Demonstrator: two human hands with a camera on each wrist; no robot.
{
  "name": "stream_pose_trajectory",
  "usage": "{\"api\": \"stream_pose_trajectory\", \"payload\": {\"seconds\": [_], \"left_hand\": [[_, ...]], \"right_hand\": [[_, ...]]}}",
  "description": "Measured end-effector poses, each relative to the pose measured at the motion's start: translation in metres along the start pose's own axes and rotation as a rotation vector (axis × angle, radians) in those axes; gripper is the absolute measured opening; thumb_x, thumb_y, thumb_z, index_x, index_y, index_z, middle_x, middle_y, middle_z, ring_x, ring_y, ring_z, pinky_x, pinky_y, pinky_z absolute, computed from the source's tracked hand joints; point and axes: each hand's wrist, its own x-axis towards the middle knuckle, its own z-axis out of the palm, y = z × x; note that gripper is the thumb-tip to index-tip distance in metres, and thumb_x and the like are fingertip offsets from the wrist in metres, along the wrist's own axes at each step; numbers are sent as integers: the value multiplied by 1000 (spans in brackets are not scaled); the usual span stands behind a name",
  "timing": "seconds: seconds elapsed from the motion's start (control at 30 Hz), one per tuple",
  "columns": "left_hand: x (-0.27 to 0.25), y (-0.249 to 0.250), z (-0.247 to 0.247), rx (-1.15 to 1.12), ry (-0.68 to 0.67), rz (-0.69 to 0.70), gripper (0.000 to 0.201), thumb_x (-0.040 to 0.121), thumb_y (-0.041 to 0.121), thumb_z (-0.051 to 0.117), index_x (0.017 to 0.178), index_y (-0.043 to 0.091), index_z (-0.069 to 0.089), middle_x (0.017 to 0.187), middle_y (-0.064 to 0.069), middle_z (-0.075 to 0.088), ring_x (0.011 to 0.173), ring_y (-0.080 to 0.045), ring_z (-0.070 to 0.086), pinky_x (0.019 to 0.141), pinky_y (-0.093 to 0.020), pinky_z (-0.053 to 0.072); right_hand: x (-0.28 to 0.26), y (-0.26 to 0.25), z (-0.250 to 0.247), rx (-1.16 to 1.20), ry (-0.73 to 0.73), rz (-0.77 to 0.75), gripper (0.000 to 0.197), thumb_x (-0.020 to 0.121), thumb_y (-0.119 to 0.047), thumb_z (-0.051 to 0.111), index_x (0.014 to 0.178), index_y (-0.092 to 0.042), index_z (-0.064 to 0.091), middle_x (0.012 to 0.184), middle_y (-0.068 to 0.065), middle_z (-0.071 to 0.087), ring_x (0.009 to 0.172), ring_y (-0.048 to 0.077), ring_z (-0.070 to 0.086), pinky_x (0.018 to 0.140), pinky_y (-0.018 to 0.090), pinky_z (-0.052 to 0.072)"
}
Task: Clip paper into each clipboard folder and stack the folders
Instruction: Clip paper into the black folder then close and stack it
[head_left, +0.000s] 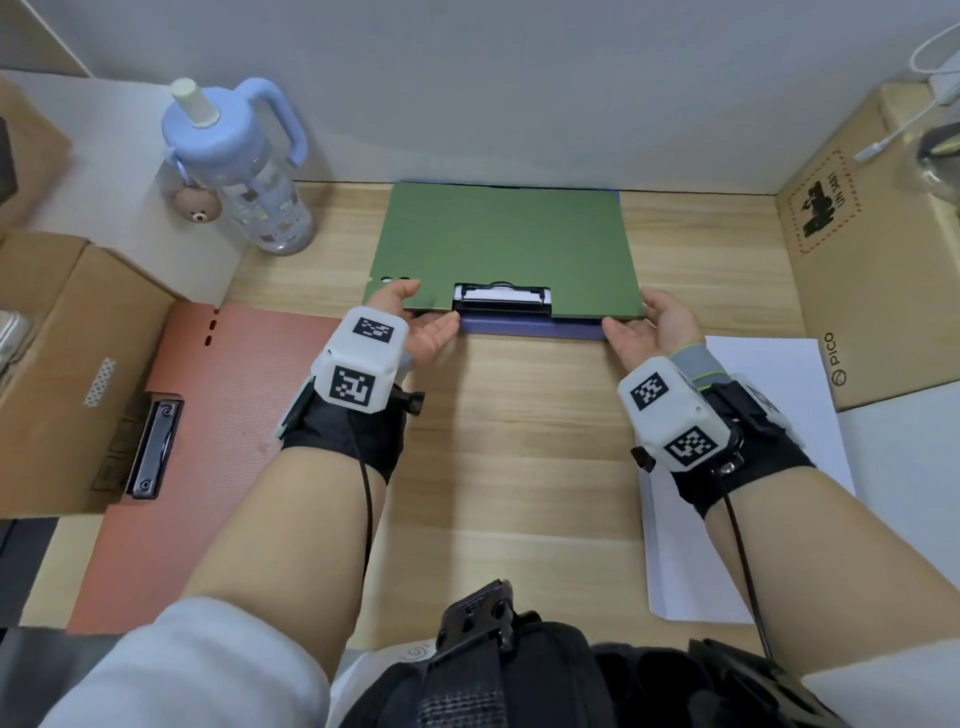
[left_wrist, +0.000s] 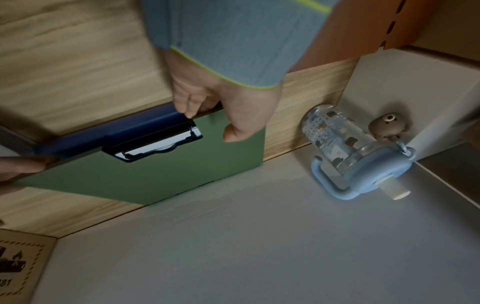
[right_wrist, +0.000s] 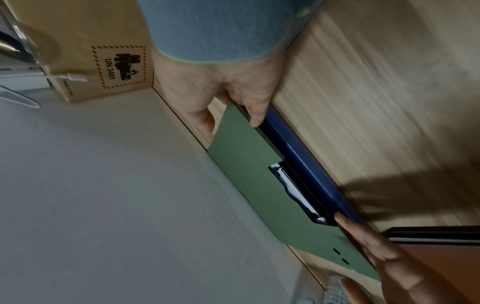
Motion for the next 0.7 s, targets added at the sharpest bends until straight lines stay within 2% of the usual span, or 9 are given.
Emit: {"api": "stream_pose_trajectory", "payload": {"seconds": [0.1, 0.2, 0.23, 0.3, 0.4, 0.5, 0.57, 0.63, 0.7], "left_hand": [[4, 0, 0, 63, 21, -31, 57, 94, 22, 50, 142, 0, 29, 136, -18, 47, 103, -34, 58, 73, -40, 54], [4, -2, -1, 103, 26, -34, 43, 93, 21, 50, 127, -3, 37, 129, -18, 49, 87, -32, 60, 64, -40, 58], [4, -3, -1, 114, 21, -28, 40, 94, 20, 49, 125, -2, 38, 126, -18, 49, 88, -32, 60, 63, -39, 59], [5, -4, -2, 117, 24, -13, 46, 95, 18, 47, 135, 1, 34, 124, -18, 48, 105, -31, 59, 78, -39, 56], [4, -5, -7, 101, 43, -19, 62, 94, 17, 49, 146, -1, 19, 128, -18, 46, 124, -30, 51, 91, -38, 47], [-1, -7, -8, 112, 59, -22, 60, 95, 18, 48, 145, -4, 22, 127, -18, 46, 127, -29, 50, 91, -37, 46], [-10, -9, -9, 139, 58, -10, 53, 96, 19, 47, 141, -4, 30, 126, -17, 46, 127, -28, 50, 89, -37, 45], [-19, -11, -9, 212, 37, -6, 32, 95, 21, 47, 121, 1, 48, 125, -13, 47, 117, -25, 55, 82, -36, 48], [-29, -13, -9, 342, 13, 15, 15, 94, 24, 47, 90, 11, 53, 107, -7, 51, 92, -19, 59, 68, -33, 48]], "right_hand": [[5, 1, 1, -10, -3, 5, 12, 95, -13, 48, 85, -8, 52, 92, 9, 58, 84, 21, 58, 78, 27, 45], [9, 2, -1, -64, 44, -5, 7, 94, -14, 50, 93, -8, 54, 97, 9, 58, 84, 20, 58, 71, 25, 47], [8, 2, -1, -82, 71, -10, 10, 93, -14, 52, 101, -7, 54, 106, 11, 58, 90, 22, 59, 70, 26, 49], [7, 2, -2, -118, 133, -19, 31, 92, -13, 55, 121, -6, 49, 126, 16, 51, 103, 26, 56, 74, 28, 52], [0, 3, -4, -81, 161, -17, 47, 93, -8, 53, 137, -3, 37, 137, 19, 40, 117, 28, 53, 93, 33, 49], [-7, 5, -5, -50, 127, 1, 29, 94, -6, 50, 123, -1, 46, 116, 17, 49, 110, 26, 55, 82, 33, 51], [-16, 8, -5, -76, 113, 7, 21, 95, -7, 49, 115, -1, 49, 99, 14, 45, 97, 24, 54, 85, 32, 50], [-26, 13, -2, -117, 84, 26, 5, 95, -8, 48, 96, -4, 49, 100, 13, 47, 87, 24, 56, 83, 32, 51], [-35, 20, 1, -158, 27, 43, 10, 96, -9, 47, 86, -7, 48, 92, 11, 52, 80, 22, 58, 72, 31, 52]]}}
